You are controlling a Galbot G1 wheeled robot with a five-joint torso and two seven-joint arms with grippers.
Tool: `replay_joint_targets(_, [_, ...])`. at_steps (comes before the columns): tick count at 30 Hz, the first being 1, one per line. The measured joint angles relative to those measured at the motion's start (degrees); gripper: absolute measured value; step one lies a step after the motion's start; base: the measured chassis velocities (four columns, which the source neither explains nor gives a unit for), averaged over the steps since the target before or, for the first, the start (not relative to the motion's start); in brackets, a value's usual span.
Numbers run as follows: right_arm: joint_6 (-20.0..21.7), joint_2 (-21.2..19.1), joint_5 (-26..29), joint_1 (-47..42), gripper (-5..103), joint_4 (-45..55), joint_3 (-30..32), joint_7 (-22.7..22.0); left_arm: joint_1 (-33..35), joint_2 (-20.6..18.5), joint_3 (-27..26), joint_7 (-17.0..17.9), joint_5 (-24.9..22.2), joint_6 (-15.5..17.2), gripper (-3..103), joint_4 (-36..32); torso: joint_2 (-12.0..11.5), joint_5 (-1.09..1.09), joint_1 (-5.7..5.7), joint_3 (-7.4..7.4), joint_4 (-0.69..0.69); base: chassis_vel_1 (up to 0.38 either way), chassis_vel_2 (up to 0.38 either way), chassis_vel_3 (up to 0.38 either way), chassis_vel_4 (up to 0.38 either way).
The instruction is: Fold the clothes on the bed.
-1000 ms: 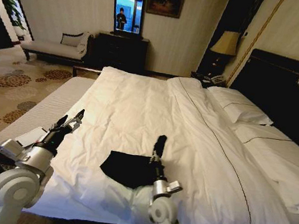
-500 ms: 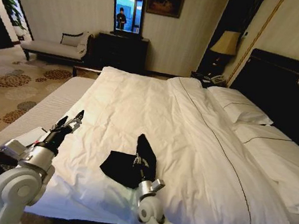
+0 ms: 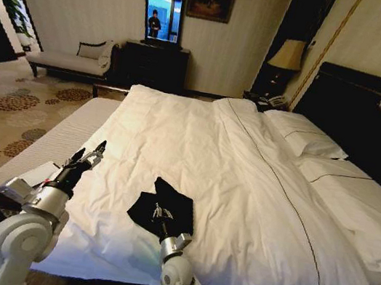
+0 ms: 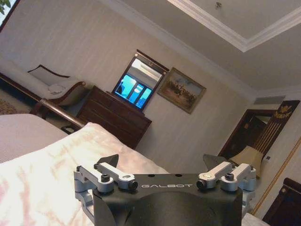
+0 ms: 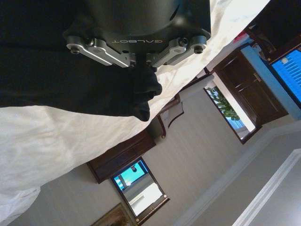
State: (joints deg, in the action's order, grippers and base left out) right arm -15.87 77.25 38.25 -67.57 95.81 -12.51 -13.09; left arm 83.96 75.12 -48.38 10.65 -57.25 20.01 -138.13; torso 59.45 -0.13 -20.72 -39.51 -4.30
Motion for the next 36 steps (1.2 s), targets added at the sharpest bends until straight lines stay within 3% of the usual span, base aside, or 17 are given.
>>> replay_joint_targets(6, [0.0,0.4,-1.3,-0.5,2,0.0,-0.1,0.2,0.2,-0.1,-0.1,0.0,-0.1,0.0,100,-0.3,0.0,-0.05,0.00,0.00,0.04,0.000,0.000,0.000,0.000])
replay_joint_targets(17, [1.2,-1.6,0.6,-0.5,2,2.6,-1.0,-1.0,-0.2,-0.1,0.5,0.1,-0.1,0.0,100,-0.2,0.0,0.30,0.00,0.00,-0.09,0.000,0.000,0.000,0.000])
replay_joint_targets(18, [1.9,-2.5,0.6,-0.2,2,3.1,-1.2,-1.2,-0.2,-0.1,0.5,0.1,-0.1,0.0,100,-0.2,0.0,0.38,0.00,0.00,-0.11,0.000,0.000,0.000,0.000])
replay_joint_targets(20, [2.5,-4.8,0.6,1.0,2,3.5,-0.2,-1.4,-0.3,-0.1,0.5,0.1,-0.1,0.0,100,-0.2,0.0,0.24,0.00,0.00,-0.07,0.000,0.000,0.000,0.000])
replay_joint_targets(29, [2.7,-12.9,2.3,5.0,2,3.2,3.8,0.7,-0.7,0.3,1.0,0.1,-0.1,0.1,100,0.0,0.0,0.16,0.00,0.00,-0.02,0.000,0.000,0.000,0.000])
replay_joint_targets(36, [2.7,-17.9,1.7,7.6,2,4.7,2.1,1.6,-0.8,0.2,1.0,0.2,-0.1,0.2,100,-0.1,0.0,0.14,0.00,-0.01,-0.02,0.000,0.000,0.000,0.000])
